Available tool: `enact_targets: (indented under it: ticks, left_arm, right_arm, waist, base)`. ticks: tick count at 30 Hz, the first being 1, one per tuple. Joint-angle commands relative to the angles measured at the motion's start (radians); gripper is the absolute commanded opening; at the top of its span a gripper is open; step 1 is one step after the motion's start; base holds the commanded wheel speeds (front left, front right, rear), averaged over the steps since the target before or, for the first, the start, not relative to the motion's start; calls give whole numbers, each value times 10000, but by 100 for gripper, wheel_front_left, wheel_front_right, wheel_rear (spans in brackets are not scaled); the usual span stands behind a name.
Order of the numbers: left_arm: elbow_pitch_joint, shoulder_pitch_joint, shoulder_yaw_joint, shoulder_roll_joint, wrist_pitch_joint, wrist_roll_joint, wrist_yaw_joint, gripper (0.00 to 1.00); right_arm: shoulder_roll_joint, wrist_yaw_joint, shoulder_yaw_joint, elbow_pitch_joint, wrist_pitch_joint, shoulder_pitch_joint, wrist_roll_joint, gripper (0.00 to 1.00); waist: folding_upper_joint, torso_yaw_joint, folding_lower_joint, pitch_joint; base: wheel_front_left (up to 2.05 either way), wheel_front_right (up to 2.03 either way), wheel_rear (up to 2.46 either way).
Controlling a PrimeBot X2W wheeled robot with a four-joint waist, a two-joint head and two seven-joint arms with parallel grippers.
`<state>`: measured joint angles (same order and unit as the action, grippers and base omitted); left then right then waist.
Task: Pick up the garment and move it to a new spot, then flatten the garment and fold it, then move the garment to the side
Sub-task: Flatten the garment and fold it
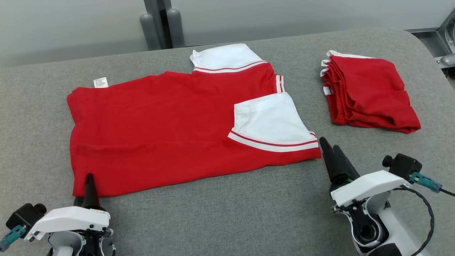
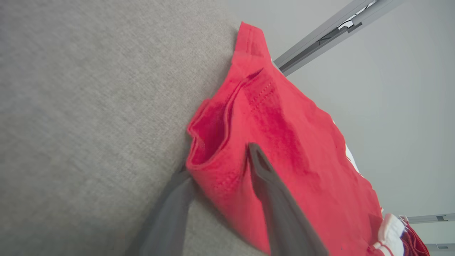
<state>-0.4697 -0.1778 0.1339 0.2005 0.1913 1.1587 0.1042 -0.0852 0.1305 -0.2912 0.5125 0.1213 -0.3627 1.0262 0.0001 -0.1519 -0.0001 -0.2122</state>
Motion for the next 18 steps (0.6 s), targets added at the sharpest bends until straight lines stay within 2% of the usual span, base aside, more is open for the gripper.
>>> enact_targets:
  ticks: [1,8,13,18]
  left_arm:
    - [-181,-115,24,-28,55,-83,-175,0]
    - [72,-69,194,89,405,-611,-338,0]
    - [562,30,498,212,586,-1442,-160,0]
    - [889,77,594,128,628,-1605,-59,0]
  right_arm:
    - [36,4,141,79,-147,162,-172,100]
    - [235,4,575,529,-373,338,-689,100]
    - [297,4,741,760,-498,261,-899,100]
    - [329,4,738,982,-598,55,-1000,100]
  waist:
    - [-1,55,1,-17]
    - [-1,313,1,-51]
    - [-1,487,1,-93]
    - [-1,614,1,-113]
  base:
    - [0,0,0]
    - [0,0,0]
    - [0,0,0]
    - [0,0,0]
